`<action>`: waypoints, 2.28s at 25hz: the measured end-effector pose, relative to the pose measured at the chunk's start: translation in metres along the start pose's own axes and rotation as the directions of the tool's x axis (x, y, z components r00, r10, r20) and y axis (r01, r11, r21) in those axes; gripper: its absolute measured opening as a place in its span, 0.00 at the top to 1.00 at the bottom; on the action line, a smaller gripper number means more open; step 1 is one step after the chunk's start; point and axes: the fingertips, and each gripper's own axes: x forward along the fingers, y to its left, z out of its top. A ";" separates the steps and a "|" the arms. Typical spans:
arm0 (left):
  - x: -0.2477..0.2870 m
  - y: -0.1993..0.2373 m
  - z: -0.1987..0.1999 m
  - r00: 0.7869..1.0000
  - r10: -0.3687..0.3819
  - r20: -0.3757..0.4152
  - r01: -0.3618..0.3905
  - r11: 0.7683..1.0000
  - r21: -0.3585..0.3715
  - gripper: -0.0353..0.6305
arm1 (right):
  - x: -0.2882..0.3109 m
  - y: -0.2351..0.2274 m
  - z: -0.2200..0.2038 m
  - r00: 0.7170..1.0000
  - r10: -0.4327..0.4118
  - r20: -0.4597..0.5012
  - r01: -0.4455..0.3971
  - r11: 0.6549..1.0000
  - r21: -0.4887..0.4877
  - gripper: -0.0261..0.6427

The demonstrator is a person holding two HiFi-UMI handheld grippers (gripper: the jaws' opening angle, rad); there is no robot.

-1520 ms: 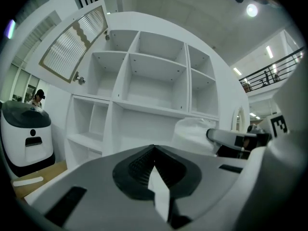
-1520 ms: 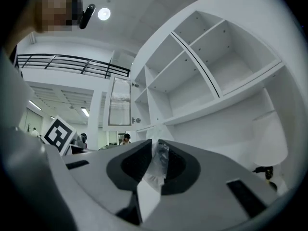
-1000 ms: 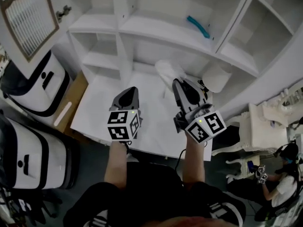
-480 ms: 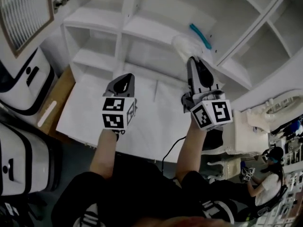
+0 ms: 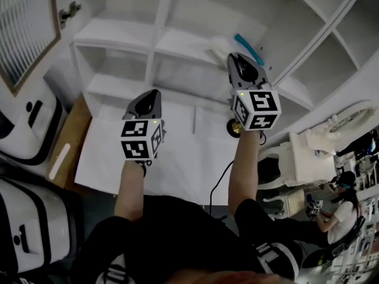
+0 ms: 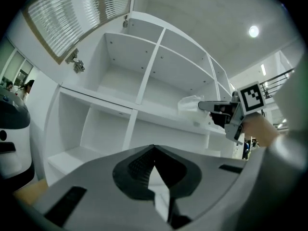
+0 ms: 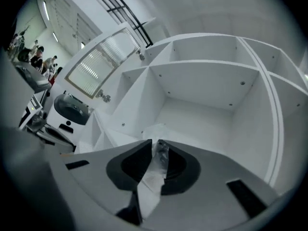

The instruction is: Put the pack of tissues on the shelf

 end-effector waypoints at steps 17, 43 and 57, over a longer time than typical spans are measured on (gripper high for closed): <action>0.007 0.006 -0.001 0.997 -0.078 -0.019 0.078 0.997 0.008 0.93 | 0.025 0.017 -0.012 0.992 -0.058 -0.108 0.058 0.998 -0.003 0.61; -0.007 -0.028 -0.006 0.988 -0.151 -0.015 0.151 0.988 0.039 0.93 | -0.044 0.103 -0.069 0.999 -0.011 -0.035 0.023 0.925 0.378 0.93; -0.005 -0.032 -0.012 0.986 -0.164 -0.025 0.165 0.986 0.026 0.93 | -0.048 0.098 -0.076 0.998 -0.013 -0.059 0.034 0.927 0.373 0.93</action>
